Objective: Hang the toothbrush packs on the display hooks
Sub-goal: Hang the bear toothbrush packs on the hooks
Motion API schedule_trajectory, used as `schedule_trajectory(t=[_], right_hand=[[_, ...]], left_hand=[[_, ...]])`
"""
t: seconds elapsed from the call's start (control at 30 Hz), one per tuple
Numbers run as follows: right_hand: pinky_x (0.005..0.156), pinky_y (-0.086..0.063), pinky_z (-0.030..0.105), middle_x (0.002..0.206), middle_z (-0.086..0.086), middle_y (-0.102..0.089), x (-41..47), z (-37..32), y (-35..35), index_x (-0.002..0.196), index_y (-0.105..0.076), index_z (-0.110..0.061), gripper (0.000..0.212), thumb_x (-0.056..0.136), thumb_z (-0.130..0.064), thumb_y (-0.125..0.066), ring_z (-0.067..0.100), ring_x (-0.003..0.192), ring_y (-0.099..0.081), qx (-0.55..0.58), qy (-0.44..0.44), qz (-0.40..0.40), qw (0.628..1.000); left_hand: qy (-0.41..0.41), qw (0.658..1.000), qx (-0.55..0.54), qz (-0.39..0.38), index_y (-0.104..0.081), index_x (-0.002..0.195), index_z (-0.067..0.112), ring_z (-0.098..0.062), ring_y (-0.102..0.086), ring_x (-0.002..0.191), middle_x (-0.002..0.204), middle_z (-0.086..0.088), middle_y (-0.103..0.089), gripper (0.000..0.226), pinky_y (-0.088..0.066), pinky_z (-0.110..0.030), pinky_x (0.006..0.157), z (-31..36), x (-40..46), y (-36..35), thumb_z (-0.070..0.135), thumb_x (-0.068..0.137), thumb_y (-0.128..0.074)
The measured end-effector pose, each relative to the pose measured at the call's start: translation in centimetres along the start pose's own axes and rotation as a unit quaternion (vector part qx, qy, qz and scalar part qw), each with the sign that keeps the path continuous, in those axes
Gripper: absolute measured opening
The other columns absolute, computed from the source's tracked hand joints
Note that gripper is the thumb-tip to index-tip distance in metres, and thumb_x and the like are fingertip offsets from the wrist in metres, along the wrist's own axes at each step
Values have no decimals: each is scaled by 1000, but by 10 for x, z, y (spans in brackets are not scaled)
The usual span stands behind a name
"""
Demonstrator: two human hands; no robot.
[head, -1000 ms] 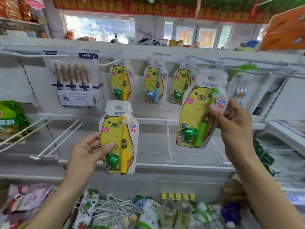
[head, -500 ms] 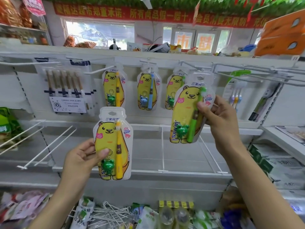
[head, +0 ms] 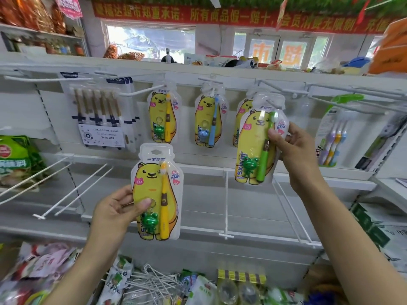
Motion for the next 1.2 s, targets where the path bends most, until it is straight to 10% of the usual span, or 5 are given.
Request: schedule_trajectory(t=[0.43,0.7,0.83,1.03,1.2], right_hand=[[76,-60,36,92,0,-72,103,53,-13,97,-64,-19,5,94,-15,-67,9,77,-71,-65,-54,19,996],[89,-58,52,109,16,-71,111,63,-15,111,-68,-7,20,93,-18,-68,34,101,-70,-73,-75,44,994],[92,-56,48,112,10,-70,108,67,-15,117,-66,-8,30,91,-23,-70,30,105,-68,-112,-98,77,986],[111,-29,47,136,20,-39,47,39,-26,128,-45,-7,59,71,-10,-63,38,131,-34,-308,0,205,929],[91,-55,37,108,2,-69,-44,8,-84,104,-67,-22,13,92,-27,-69,21,101,-65,-153,26,-56,986]], left_hand=[[4,1000,10,26,-71,101,12,-24,-75,85,95,-6,-78,82,-61,-25,70,-8,-7,23,59,37,-93],[15,1000,1,16,-70,102,6,-24,-75,85,95,-8,-78,84,-61,-26,69,-9,-10,28,55,38,-94],[19,1000,-5,-9,-70,102,7,-26,-75,87,95,-7,-78,36,-61,-28,72,-6,-12,20,13,67,-75],[16,999,-19,-27,-69,105,8,-23,-76,86,96,-7,-78,35,-60,-26,72,-1,-18,17,10,70,-73],[19,999,-36,-37,-68,106,8,-20,-76,85,96,-6,-78,35,-58,-23,69,6,-22,14,12,71,-73]])
Point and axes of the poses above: each hand's wrist, its own x-axis towards the middle knuckle, its own y-axis out of the back of the hand, z = x × y, the point moved 3 cm from there along x, towards the middle knuckle
